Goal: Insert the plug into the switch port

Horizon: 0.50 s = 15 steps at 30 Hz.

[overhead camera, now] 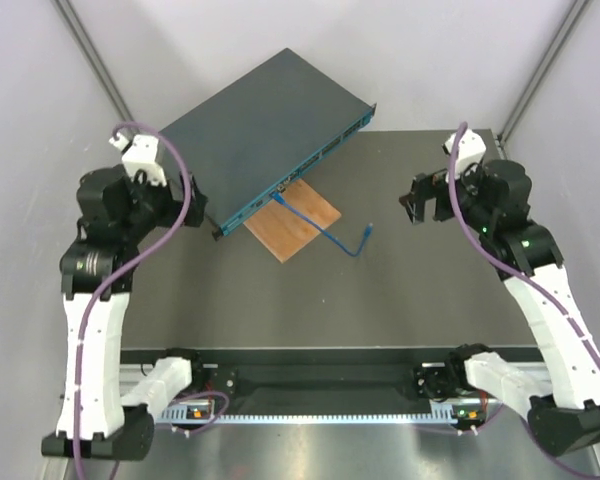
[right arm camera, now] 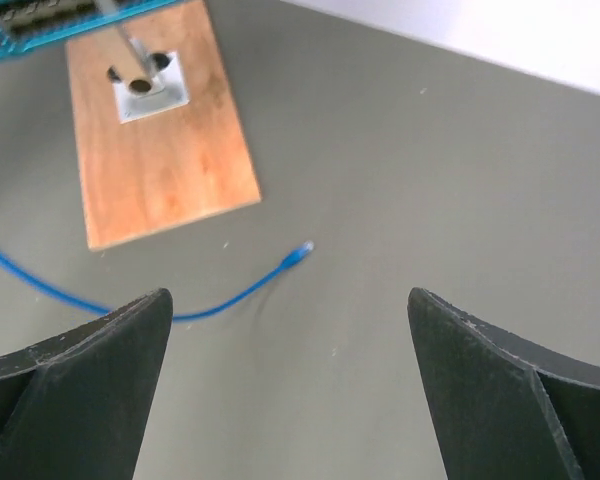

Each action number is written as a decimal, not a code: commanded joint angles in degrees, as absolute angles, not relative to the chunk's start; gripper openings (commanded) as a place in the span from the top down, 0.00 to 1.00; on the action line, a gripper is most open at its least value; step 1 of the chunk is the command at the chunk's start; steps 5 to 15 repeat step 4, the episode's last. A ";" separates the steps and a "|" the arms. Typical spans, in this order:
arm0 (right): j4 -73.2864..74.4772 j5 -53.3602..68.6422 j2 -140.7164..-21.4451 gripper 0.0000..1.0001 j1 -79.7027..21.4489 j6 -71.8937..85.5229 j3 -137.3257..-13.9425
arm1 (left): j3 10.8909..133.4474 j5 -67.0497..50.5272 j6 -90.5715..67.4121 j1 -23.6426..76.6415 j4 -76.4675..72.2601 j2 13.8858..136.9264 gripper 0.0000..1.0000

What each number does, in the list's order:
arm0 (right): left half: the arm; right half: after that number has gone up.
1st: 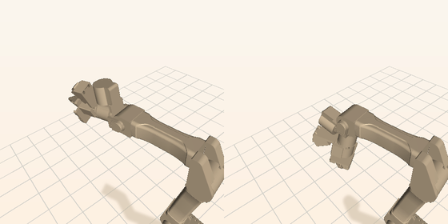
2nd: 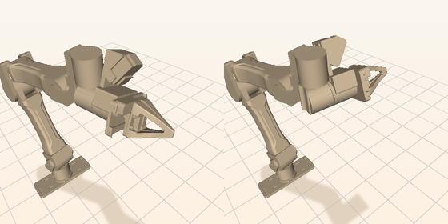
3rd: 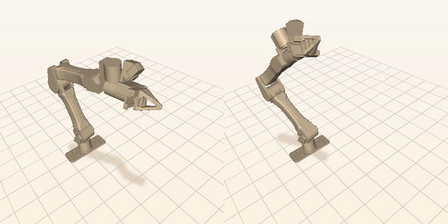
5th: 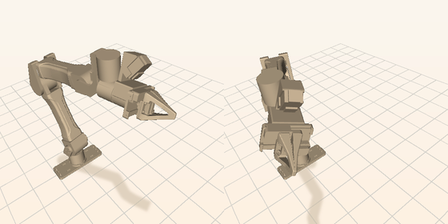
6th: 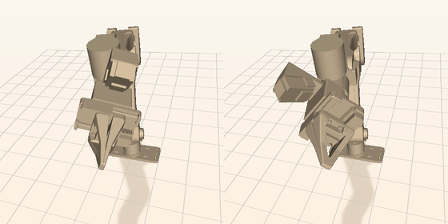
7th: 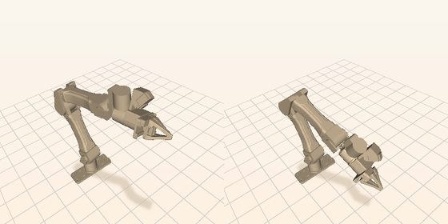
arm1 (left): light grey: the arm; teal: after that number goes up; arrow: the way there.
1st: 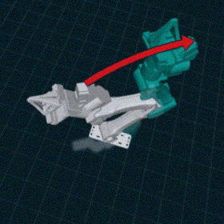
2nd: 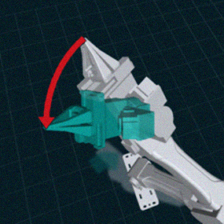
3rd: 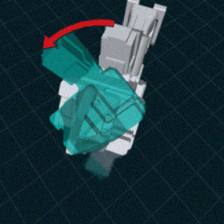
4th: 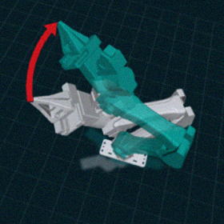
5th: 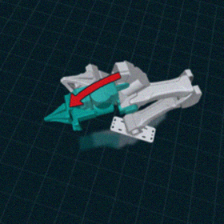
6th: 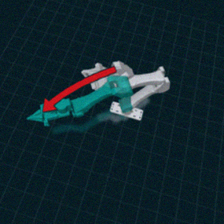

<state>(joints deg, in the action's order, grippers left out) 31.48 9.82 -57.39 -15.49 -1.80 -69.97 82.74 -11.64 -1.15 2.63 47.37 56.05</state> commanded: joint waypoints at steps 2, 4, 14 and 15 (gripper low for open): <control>30.76 14.50 -53.44 0.00 -14.59 1.21 -66.71 | 79.46 -7.91 2.20 1.14 47.64 51.78 0.01; 30.76 15.55 -53.35 0.00 -14.76 1.76 -66.36 | 78.84 -8.52 1.49 0.36 47.46 51.42 0.01; 30.76 15.55 -53.35 0.00 -14.76 1.76 -66.36 | 78.84 -8.52 1.49 0.36 47.46 51.42 0.01; 30.76 15.55 -53.35 0.00 -14.76 1.76 -66.36 | 78.84 -8.52 1.49 0.36 47.46 51.42 0.01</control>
